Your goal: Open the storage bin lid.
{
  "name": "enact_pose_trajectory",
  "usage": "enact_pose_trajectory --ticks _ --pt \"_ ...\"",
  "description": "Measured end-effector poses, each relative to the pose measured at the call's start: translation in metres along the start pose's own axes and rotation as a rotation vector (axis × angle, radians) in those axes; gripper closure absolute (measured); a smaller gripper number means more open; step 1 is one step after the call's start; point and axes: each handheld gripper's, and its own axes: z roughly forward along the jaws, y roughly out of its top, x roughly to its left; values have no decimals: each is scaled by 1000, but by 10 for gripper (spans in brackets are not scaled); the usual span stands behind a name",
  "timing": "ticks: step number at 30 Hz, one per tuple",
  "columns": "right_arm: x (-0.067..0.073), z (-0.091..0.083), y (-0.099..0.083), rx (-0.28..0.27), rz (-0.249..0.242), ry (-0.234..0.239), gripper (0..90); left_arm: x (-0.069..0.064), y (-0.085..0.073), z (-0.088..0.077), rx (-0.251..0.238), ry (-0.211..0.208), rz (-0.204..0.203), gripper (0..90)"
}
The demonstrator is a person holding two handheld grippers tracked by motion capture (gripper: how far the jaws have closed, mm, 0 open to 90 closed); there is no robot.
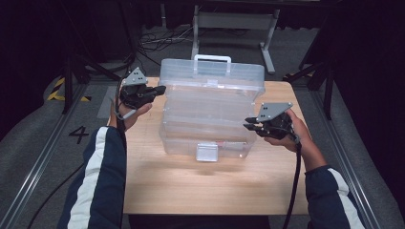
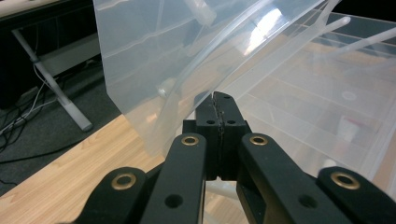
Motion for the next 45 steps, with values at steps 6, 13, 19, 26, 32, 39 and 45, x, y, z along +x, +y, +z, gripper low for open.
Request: enact_pose_trajectory --ticks 6,13,19,26,32,39,45 --pt "3 -8 -6 -20 15 -29 771 -1 -2 0 6 -5 4 900" --pt "0 -24 -21 -39 57 -77 745 -2 -4 -1 15 -13 13 900" --pt "-2 -25 -41 -16 112 -81 731 -4 -7 -2 14 -21 16 900" --pt "-2 -24 -63 -25 178 -102 661 -9 -12 -3 30 -31 31 900" --pt "-2 -24 -82 -35 234 -124 615 -13 -14 -4 39 -39 42 900" --pt "-2 -16 -99 -41 280 -120 593 -21 -21 -6 52 -55 55 900" --pt "1 -9 -103 -23 287 -106 584 -26 -30 -10 68 -72 70 900"
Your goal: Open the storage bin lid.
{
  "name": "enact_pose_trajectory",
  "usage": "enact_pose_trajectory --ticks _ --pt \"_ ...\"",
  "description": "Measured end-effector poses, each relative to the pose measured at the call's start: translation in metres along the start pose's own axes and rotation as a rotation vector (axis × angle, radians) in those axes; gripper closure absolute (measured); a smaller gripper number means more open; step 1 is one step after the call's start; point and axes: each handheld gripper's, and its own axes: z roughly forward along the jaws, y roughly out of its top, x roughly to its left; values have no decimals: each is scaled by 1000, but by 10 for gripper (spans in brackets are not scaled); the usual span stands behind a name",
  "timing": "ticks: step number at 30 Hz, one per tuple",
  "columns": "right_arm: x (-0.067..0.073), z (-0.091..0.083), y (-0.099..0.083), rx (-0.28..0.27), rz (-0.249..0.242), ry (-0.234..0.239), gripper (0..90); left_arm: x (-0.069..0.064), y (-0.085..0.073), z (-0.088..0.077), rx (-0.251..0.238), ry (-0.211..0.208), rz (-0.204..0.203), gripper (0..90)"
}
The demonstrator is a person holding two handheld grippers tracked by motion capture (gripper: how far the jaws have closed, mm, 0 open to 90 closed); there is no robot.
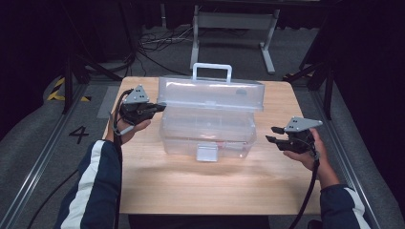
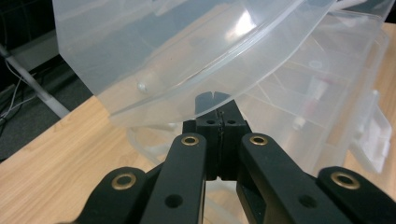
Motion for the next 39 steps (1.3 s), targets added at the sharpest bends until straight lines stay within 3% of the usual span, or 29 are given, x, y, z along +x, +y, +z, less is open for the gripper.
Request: enact_pose_trajectory --ticks 12,17,26,39 --pt "0 2 -2 -6 9 5 576 -7 -19 -11 -27 -8 -25 900" --pt "-1 4 -4 -13 20 -1 571 -11 -25 -11 -27 0 -18 900" --pt "3 6 -6 -21 36 15 552 -17 -33 -12 21 20 12 900" --pt "4 7 -9 -17 48 27 547 -17 -41 -11 27 13 0 900"
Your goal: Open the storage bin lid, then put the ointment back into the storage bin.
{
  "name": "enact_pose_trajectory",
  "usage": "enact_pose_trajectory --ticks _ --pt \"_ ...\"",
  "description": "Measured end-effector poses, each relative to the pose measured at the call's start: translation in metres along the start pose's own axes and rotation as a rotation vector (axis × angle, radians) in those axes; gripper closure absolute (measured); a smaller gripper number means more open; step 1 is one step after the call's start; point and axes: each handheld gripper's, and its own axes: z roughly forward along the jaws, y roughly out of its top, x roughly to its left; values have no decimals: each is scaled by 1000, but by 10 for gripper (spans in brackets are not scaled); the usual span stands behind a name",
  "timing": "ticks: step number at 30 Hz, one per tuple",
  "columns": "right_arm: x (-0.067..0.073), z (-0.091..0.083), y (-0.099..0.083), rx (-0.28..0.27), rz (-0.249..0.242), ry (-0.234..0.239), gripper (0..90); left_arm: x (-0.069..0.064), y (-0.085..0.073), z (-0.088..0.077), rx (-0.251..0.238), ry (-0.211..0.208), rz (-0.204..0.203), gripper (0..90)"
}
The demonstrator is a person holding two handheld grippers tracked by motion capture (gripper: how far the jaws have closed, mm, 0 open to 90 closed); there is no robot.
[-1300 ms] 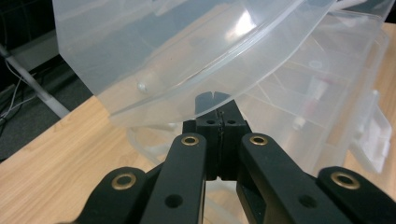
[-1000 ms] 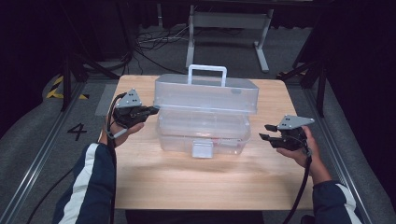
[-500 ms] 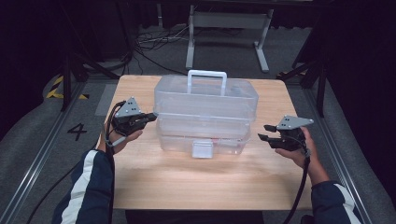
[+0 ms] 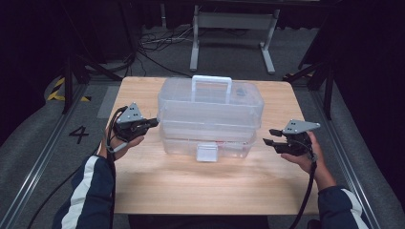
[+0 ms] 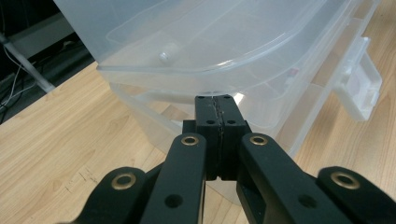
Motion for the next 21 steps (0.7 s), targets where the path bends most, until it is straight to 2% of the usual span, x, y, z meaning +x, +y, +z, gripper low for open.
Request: enact_pose_trajectory --ticks 21 --pt "0 0 0 -4 5 -5 545 -2 -2 4 17 -7 6 900"
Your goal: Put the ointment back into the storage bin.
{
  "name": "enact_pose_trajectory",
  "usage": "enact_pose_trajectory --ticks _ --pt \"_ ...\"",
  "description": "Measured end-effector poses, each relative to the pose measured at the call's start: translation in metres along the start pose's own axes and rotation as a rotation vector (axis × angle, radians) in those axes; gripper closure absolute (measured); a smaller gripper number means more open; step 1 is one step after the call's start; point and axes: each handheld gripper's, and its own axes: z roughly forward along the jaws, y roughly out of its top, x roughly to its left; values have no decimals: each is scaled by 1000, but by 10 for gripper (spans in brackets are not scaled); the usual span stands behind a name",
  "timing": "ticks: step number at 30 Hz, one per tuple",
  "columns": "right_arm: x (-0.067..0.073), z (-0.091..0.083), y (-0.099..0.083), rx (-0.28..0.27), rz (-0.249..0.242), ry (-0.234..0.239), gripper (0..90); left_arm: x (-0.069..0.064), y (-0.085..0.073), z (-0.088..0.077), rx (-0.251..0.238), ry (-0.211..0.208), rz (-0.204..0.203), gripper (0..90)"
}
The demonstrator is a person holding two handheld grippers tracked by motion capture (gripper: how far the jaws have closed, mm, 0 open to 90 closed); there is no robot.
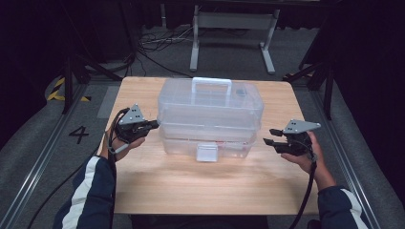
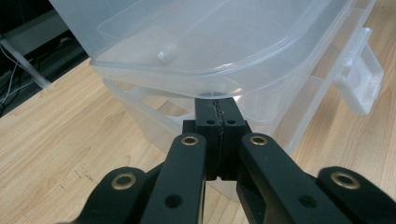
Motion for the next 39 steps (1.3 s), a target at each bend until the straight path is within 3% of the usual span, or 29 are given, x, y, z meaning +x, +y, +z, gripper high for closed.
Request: enact_pose_trajectory --ticks 21,39 --pt "3 1 -1 5 -12 4 539 -3 -3 2 26 7 12 900" --pt "5 3 -1 13 -16 10 537 -8 -11 7 82 0 27 900"
